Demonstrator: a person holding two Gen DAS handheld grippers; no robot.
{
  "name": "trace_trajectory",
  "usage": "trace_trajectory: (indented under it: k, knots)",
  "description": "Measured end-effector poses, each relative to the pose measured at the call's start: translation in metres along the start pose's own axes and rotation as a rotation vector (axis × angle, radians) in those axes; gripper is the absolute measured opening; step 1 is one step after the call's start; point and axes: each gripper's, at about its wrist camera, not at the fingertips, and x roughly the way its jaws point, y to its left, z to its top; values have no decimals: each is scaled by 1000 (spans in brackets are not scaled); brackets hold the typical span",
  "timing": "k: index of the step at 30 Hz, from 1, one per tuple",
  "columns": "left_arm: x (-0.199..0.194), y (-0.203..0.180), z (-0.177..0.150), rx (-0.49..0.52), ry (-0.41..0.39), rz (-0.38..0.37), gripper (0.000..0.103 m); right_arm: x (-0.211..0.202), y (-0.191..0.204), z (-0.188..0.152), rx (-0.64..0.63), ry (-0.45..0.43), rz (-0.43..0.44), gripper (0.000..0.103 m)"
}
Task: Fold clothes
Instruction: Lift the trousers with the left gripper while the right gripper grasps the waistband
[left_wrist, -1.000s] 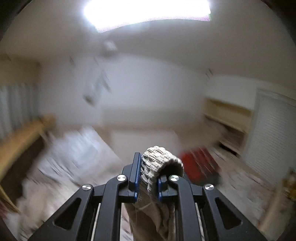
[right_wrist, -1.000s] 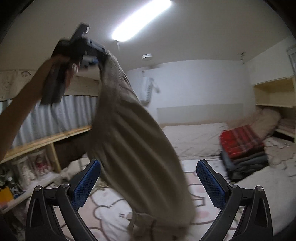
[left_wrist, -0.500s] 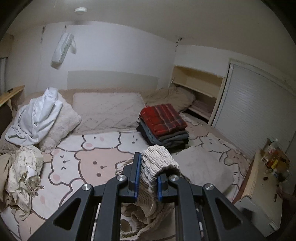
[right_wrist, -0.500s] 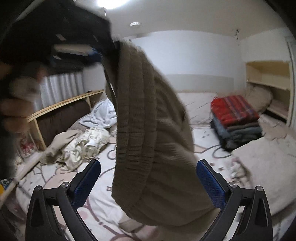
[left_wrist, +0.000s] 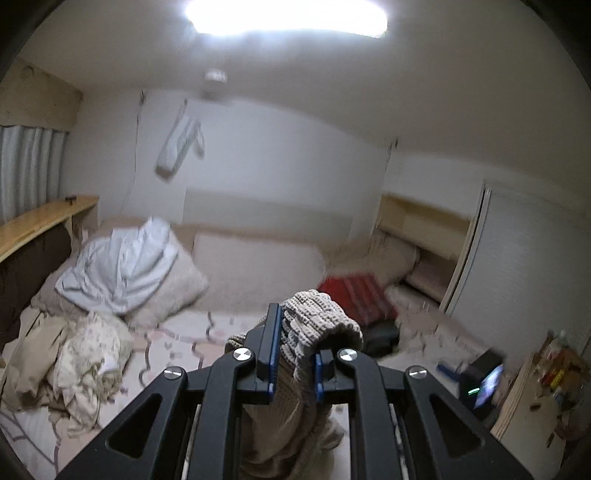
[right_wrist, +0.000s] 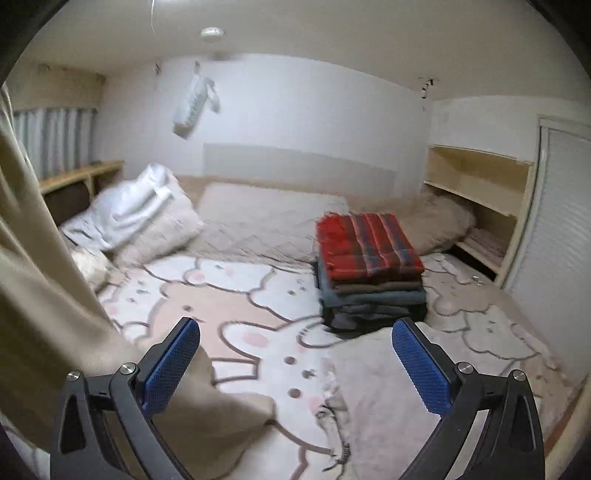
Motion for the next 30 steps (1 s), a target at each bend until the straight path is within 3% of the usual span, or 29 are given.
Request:
trace_trajectory:
  k: [5,10,13,17,23,26,30]
  knots:
    - [57,-13,-32,-1,187,6,14,-47,49,-31,59,-62,308,103]
    - [77,-34,-53,60,256,-3,14,-67,109,-58,79,-56,343,103]
    - [82,-48,-55,125,280,-8,15,-60,128,-71,127,17,356,103]
    - [79,-51,-47,139,276,-25,15,-44,142,-82,143,83,306,103]
    - [58,-15,-29,24,185,0,14,-27,139,-105,112,159,142,103]
    - [41,8,-26,-31,126,19,14,-13,120,-118,93,217,35,103]
    - [29,27,-34,-68,120,16,14,4,74,-121,173,248,-31,103]
